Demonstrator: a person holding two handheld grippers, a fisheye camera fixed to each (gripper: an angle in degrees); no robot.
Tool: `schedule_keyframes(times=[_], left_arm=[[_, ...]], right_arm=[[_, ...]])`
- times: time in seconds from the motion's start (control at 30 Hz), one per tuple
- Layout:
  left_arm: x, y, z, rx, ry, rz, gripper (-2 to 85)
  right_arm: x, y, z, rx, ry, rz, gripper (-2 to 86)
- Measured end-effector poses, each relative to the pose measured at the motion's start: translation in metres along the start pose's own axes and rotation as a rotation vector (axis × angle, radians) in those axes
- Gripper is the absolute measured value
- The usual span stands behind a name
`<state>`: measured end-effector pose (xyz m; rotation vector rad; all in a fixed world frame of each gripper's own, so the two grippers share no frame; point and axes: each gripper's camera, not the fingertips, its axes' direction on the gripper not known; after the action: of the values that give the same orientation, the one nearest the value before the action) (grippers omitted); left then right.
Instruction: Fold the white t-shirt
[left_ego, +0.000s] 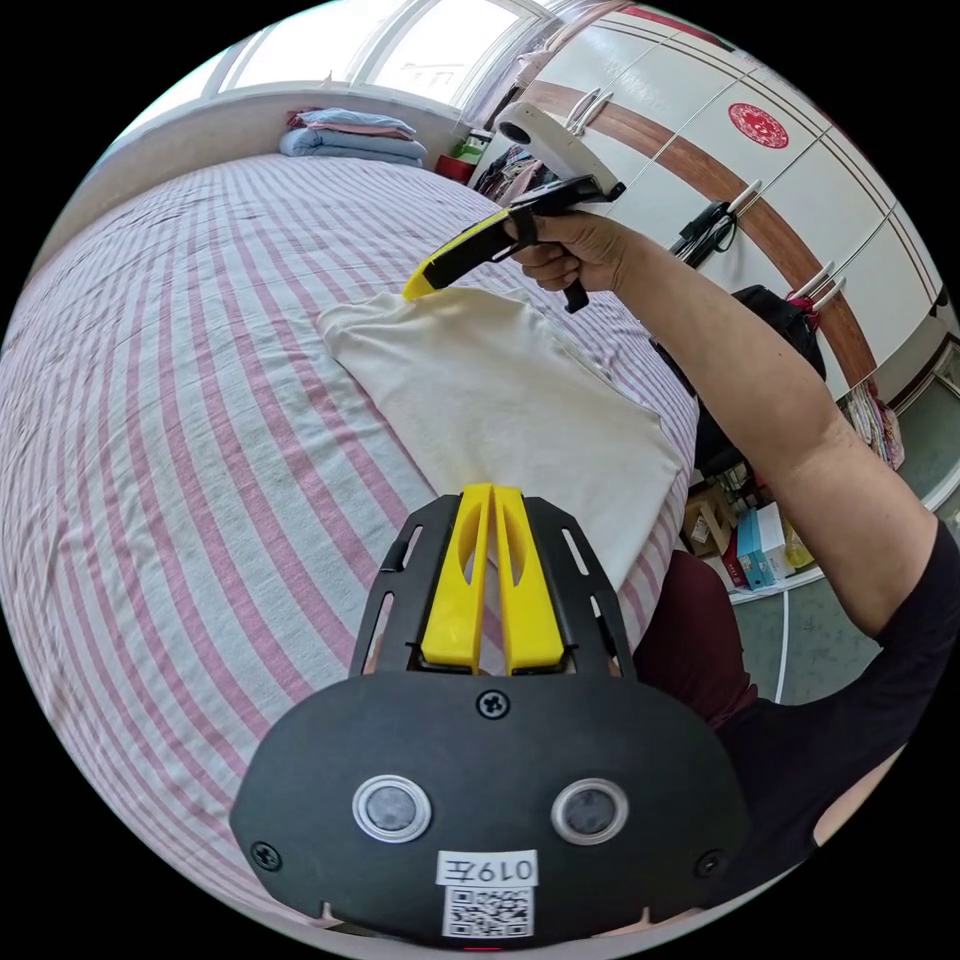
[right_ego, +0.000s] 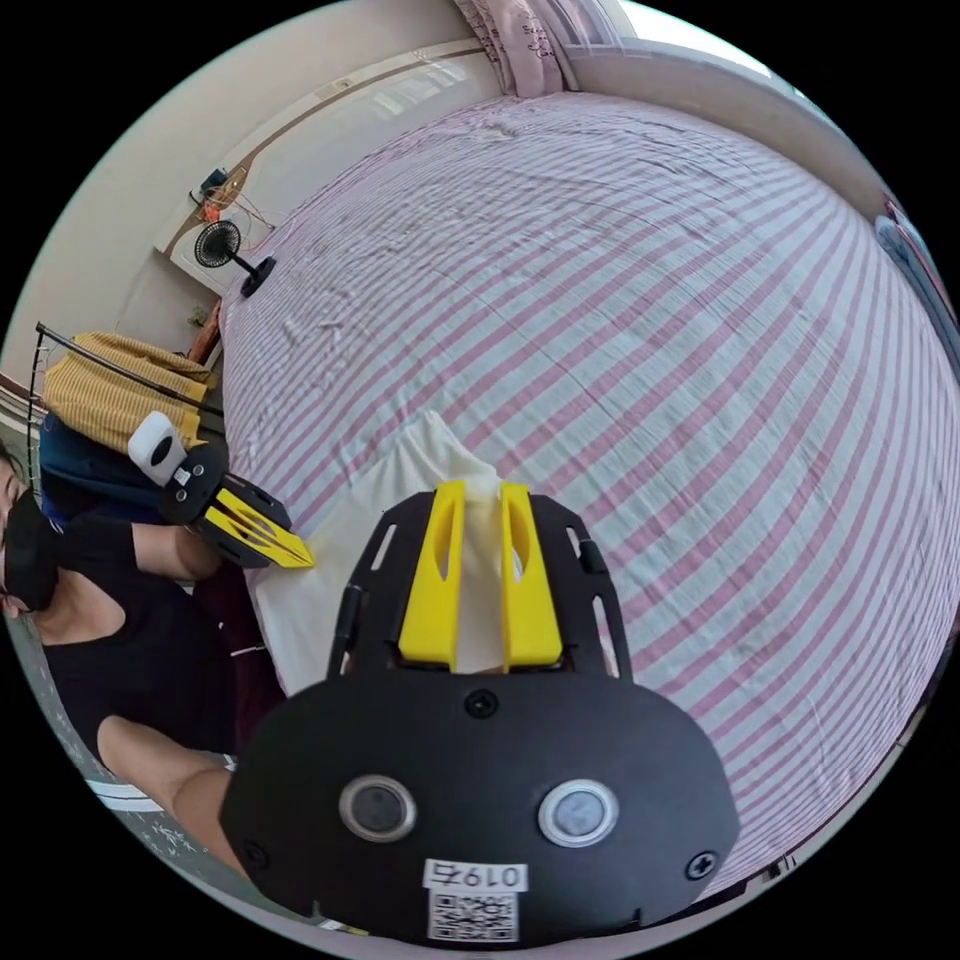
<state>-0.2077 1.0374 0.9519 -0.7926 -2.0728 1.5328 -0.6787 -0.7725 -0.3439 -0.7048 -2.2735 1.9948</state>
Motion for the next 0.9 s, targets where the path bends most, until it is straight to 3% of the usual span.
schedule_keyframes(times=[0.3, 0.53, 0.9], left_arm=[[-0.010, -0.003, 0.000, -0.001, 0.000, 0.000, 1.2], [-0.018, -0.005, -0.003, 0.000, 0.004, -0.002, 1.3], [-0.026, -0.010, -0.011, -0.002, 0.003, -0.003, 1.2]], right_arm=[[0.008, 0.036, 0.009, -0.013, 0.123, -0.013, 2.5], [0.020, 0.117, -0.026, 0.166, 0.174, 0.032, 4.5], [0.071, 0.267, -0.026, 0.233, 0.074, 0.235, 4.2]])
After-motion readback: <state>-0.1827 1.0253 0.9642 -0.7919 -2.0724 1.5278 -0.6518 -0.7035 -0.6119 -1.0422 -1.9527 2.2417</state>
